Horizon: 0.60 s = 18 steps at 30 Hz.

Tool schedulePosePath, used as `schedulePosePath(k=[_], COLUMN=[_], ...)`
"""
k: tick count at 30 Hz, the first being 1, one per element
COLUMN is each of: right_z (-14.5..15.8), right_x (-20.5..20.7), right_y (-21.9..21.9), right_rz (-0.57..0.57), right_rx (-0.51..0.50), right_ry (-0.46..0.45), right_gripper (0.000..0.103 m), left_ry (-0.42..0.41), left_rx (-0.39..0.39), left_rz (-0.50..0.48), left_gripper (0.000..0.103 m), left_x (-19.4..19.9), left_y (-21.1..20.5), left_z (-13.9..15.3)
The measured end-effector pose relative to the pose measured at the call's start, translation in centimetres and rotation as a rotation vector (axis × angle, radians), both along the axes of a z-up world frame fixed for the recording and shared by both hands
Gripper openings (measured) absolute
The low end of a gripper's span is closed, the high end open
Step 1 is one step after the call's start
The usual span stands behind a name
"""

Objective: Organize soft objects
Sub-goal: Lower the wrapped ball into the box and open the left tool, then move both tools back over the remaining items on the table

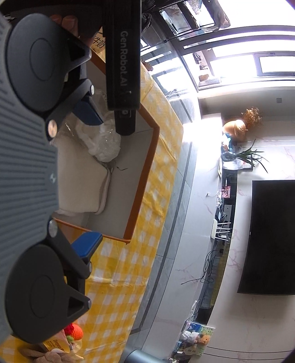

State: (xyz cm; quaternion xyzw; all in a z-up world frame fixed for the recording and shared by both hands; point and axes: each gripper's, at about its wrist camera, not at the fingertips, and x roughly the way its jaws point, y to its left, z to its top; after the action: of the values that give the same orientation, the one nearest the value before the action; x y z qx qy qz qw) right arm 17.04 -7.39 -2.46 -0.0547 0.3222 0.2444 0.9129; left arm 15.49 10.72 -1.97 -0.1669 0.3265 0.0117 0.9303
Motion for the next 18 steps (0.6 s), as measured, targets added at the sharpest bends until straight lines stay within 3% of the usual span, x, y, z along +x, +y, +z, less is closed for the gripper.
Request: schedulePosePath(k=[8,15,18], right_z=[1.2,4.2,5.6], right_x=[-0.3,-0.9,-1.3], right_y=[-1.3,-3.2,-5.1], right_rz=[-0.024,-0.045,-0.045], right_rx=[0.041,0.037,0.035], right_ry=[0.004,-0.054,-0.074], right_gripper=[0.098,0.100,0.100], left_ry=[-0.024,-0.066,-0.075], left_rx=[-0.049,-0.082,-0.083], left_rz=[0.029,0.014,0.060], left_gripper=[0.103,0.103,0.103], left_x=[-0.9,-1.8,-2.0], left_y=[0.8,0.7,0.5], left_z=[0.8,2.1,2.7])
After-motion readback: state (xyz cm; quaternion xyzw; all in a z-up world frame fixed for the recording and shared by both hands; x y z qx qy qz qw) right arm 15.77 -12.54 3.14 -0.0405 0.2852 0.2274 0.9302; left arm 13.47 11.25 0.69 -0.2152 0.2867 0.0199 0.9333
